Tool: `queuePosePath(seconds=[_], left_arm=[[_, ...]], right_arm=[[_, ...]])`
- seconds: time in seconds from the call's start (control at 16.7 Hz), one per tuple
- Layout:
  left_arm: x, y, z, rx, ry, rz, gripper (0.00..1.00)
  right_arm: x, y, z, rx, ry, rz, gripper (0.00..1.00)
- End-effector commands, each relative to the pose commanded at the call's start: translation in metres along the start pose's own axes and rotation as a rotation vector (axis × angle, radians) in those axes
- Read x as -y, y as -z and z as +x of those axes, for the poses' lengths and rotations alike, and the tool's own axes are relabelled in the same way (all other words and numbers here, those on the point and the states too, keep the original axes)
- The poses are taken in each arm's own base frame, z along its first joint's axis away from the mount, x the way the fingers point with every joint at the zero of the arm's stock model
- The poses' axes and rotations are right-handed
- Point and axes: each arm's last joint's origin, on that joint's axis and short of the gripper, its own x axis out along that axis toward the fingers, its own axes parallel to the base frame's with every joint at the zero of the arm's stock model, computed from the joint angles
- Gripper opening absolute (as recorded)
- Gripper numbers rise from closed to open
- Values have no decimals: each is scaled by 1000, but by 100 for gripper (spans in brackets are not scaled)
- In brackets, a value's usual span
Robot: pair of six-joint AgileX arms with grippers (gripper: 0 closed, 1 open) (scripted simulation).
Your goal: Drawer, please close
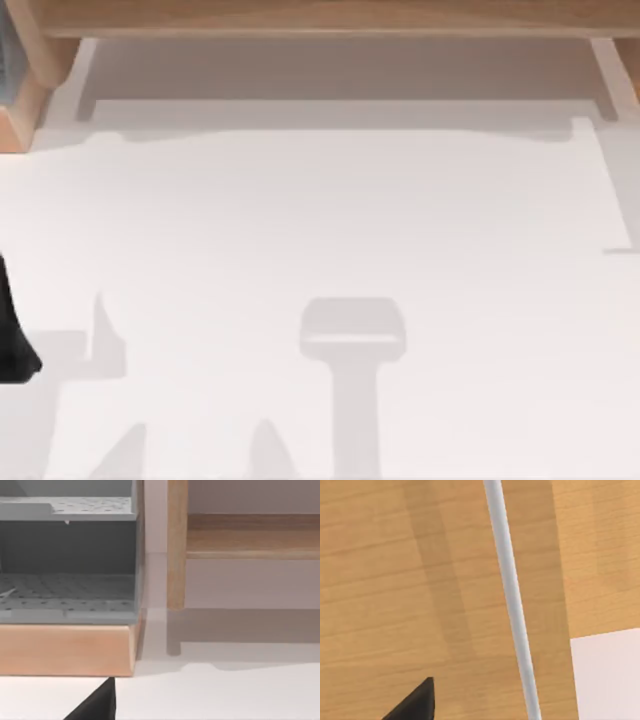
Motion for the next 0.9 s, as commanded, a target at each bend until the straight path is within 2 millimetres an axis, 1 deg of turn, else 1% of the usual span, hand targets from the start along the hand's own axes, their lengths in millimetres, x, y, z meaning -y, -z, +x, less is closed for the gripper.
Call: queuePosePath(seconds=[0.18, 0.3, 0.66, 0.9], left_arm=[[0, 0, 0, 0, 0, 0, 100], [0, 0, 0, 0, 0, 0, 100], [0, 0, 0, 0, 0, 0, 100], [0, 0, 0, 0, 0, 0, 100]], right_arm=[[-11, 7, 3, 24, 8, -149, 100], [-14, 9, 4, 33, 12, -193, 100], [-15, 8, 5, 36, 11, -197, 100], [-15, 8, 24, 34, 12, -199, 100]])
